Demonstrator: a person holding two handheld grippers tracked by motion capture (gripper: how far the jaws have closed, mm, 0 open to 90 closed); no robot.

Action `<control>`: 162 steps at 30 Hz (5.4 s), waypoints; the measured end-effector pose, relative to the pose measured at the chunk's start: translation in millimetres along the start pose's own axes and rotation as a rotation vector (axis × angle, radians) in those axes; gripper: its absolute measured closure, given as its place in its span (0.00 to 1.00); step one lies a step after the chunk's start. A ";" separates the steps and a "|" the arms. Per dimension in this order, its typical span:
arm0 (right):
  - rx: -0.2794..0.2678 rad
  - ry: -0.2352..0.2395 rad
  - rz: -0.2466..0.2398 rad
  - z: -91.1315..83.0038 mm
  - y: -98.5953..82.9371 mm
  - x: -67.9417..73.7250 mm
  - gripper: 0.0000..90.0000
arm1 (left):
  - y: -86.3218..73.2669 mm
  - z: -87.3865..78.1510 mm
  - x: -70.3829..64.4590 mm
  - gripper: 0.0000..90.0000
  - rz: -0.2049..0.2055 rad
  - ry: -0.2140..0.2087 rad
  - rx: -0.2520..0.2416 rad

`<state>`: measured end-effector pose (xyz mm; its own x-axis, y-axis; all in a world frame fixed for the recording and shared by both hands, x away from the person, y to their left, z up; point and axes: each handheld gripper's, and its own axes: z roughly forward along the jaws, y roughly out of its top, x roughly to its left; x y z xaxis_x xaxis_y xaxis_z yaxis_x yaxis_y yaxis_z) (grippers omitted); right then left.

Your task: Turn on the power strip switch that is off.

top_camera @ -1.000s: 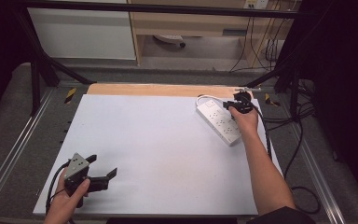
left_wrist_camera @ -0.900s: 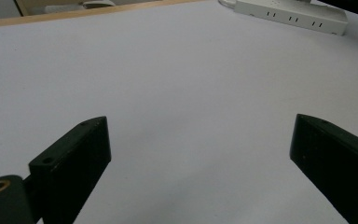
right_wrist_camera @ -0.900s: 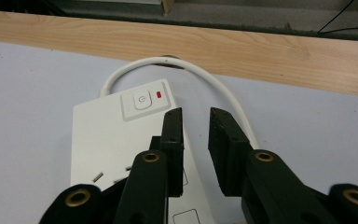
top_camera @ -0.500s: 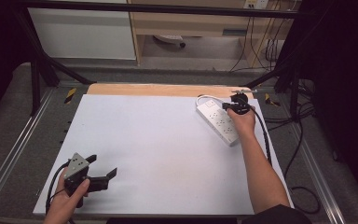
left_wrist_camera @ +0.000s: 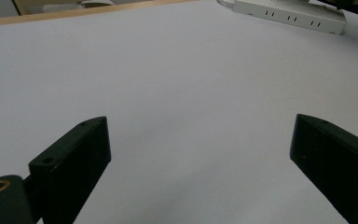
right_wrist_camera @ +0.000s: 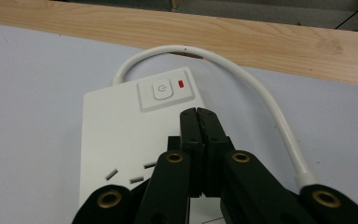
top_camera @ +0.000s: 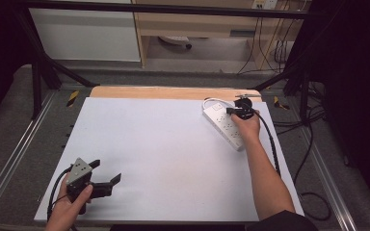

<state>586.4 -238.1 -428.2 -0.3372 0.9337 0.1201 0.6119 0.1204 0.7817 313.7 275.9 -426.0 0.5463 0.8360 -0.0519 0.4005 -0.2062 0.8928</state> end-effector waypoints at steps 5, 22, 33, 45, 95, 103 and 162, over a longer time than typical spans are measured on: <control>0.000 -0.004 0.000 1.7 -0.9 0.7 1.00 | 0.0 0.0 0.1 0.06 0.000 -0.001 0.000; 0.002 -0.003 -0.006 5.5 -2.0 3.0 1.00 | -0.3 0.4 -0.3 0.06 -0.002 -0.004 0.001; 0.003 0.000 -0.004 5.4 -2.3 3.3 1.00 | -0.4 0.9 -0.6 0.06 0.002 -0.007 0.004; 0.003 -0.014 -0.024 5.6 -2.5 5.8 1.00 | -0.4 1.3 -1.5 0.06 0.000 -0.009 0.004; -0.027 0.000 -0.010 5.4 0.4 8.9 1.00 | -0.5 0.3 -0.6 0.06 0.005 -0.008 0.004; -0.042 0.001 -0.015 -1.4 4.0 8.8 1.00 | -0.6 0.4 -0.5 0.06 0.003 -0.006 0.005; -0.074 0.002 0.025 -39.9 20.3 13.3 0.17 | -0.7 0.6 -1.5 0.06 0.019 -0.004 0.015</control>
<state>565.7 -236.7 -386.3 -0.3242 0.9354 0.1413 0.5659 0.0721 0.8213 313.1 274.4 -426.9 0.5569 0.8298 -0.0373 0.4014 -0.2295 0.8867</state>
